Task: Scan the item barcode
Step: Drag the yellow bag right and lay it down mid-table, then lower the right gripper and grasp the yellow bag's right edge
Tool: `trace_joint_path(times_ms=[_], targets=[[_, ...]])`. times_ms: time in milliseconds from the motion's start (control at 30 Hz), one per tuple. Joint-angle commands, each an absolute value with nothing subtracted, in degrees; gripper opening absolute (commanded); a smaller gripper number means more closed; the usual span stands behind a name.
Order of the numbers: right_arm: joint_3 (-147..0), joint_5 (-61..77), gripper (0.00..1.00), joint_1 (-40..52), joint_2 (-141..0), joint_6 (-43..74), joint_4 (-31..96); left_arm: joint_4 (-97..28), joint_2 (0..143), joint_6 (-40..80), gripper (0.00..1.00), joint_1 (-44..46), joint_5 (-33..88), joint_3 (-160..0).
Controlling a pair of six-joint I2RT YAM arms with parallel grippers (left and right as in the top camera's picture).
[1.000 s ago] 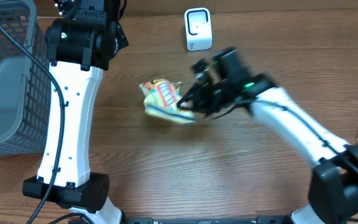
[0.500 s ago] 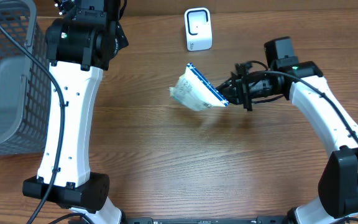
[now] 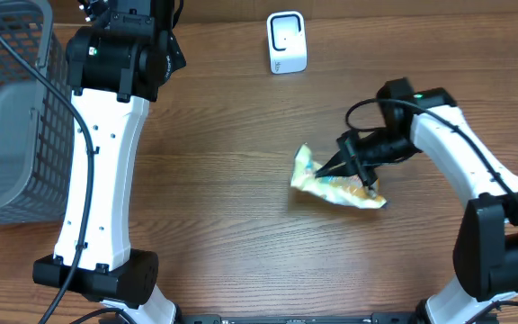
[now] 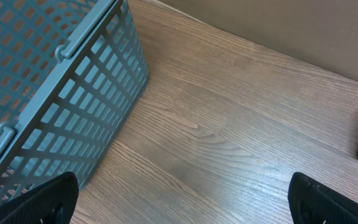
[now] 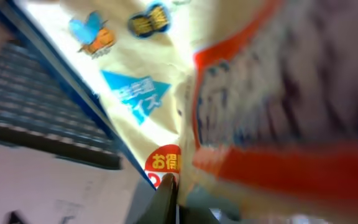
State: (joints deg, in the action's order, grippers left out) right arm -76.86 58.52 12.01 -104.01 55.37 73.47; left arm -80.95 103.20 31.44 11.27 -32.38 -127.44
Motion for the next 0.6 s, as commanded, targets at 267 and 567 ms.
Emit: trace_joint_path(times_ms=[267,567], targets=[[-77.2,60.2,0.04,15.6,-103.7,52.2,68.8,-80.8,103.8,32.4,1.0,11.6,-33.0,-128.0],[-77.2,63.0,0.04,16.8,-103.7,51.8,64.1,-80.8,103.8,32.4,1.0,11.6,-33.0,-128.0]])
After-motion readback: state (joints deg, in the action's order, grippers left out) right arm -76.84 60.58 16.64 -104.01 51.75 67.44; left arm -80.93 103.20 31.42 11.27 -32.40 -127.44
